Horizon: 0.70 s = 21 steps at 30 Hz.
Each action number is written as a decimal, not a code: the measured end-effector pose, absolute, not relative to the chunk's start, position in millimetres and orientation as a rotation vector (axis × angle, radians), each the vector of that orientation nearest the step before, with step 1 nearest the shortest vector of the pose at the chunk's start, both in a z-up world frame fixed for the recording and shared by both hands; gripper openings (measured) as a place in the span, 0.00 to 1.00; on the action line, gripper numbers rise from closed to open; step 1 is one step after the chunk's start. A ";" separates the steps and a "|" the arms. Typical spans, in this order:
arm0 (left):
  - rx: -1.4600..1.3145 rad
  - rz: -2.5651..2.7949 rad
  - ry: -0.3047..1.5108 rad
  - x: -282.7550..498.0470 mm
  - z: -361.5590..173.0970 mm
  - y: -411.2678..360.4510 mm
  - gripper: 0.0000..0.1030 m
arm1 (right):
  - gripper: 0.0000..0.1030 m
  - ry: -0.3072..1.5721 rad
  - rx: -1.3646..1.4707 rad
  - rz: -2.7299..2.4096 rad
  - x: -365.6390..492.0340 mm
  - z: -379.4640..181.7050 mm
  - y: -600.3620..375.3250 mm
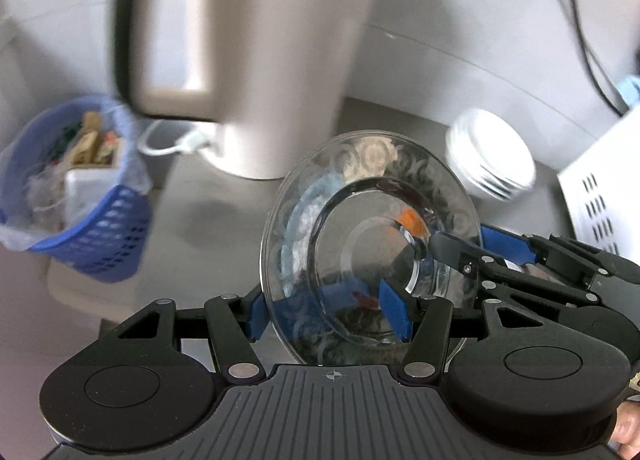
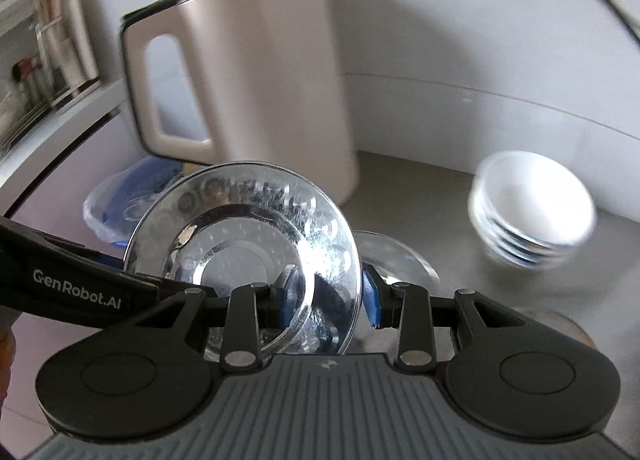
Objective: Organize plates and bowls
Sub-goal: 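Lift both held steel plates and carry them toward the plate by the bowl stack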
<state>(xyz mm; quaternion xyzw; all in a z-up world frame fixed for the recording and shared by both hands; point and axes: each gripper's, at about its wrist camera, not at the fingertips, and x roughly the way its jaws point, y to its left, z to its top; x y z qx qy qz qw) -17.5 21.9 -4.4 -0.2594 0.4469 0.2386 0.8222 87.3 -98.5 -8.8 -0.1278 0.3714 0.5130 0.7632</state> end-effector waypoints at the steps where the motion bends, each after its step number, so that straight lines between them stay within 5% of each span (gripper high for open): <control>1: -0.544 0.492 0.956 -11.7 -4.9 17.6 1.00 | 0.39 0.809 -0.269 1.097 90.9 -8.8 -105.0; 21: -0.419 0.240 1.034 72.0 -17.6 -56.9 1.00 | 0.39 0.841 -0.156 0.812 134.4 -12.8 -210.7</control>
